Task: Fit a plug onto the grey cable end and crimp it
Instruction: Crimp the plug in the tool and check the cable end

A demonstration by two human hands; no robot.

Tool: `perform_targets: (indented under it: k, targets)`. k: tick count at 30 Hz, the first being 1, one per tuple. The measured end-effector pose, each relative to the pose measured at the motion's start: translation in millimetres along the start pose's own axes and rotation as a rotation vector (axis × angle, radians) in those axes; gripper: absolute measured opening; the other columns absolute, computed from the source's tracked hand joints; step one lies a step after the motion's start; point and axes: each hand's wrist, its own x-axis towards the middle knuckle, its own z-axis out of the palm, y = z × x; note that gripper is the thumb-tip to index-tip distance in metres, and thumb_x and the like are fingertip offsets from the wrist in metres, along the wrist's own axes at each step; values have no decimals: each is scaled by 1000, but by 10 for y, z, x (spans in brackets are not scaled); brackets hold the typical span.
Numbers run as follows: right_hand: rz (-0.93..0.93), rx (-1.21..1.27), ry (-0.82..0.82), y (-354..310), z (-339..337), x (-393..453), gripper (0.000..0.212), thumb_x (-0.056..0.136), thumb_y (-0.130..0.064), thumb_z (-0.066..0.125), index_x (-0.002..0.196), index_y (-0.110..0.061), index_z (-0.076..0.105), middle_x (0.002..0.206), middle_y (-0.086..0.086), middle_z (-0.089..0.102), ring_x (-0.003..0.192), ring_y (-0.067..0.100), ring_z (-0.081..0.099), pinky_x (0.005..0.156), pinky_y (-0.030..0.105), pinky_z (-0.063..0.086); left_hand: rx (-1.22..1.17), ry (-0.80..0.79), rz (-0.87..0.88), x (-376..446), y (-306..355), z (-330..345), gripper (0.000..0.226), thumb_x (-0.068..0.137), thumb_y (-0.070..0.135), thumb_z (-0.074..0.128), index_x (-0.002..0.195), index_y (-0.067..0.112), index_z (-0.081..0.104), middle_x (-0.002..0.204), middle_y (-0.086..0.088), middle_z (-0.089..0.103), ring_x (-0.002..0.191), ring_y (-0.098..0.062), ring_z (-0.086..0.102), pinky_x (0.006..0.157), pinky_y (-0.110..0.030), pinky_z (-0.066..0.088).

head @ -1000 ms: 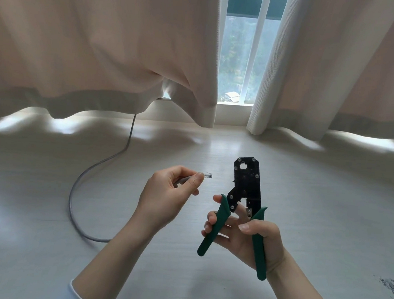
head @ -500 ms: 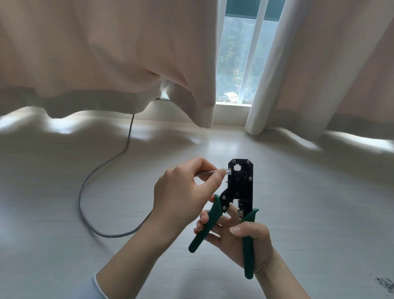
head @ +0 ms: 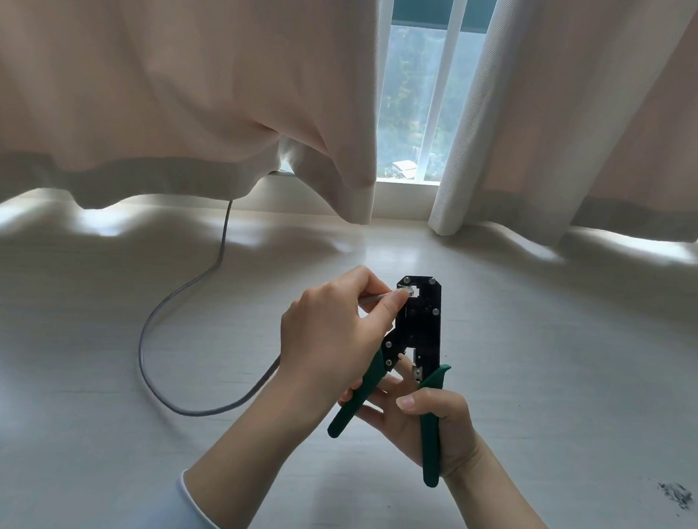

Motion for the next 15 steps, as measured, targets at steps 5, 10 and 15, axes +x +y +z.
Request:
perform_targets:
  k: [5,10,15]
  targets:
    - [2,-1,7,-1,17,0,60,70,-3,54,129,-7,50,111,18,60,107,36,53,106,49,38,3,-6,-19,5,13,8,30,85,57,57,77,29,61,72,15,72,67,-16,69,70,-39,53]
    - [-8,-14,22,-9,23,5,57,70,-2,53,127,-7,51,114,19,59,111,36,51,105,48,39,20,-10,-21,13,24,15,30,85,57,57,77,29,61,71,15,72,68,-16,69,71,-39,53]
    - [-24,-61,22,-13,23,7,52,72,-1,51,122,-13,58,119,21,53,114,38,48,109,51,36,41,-13,-8,22,25,16,31,86,57,56,79,28,64,71,14,71,68,-17,69,70,-39,53]
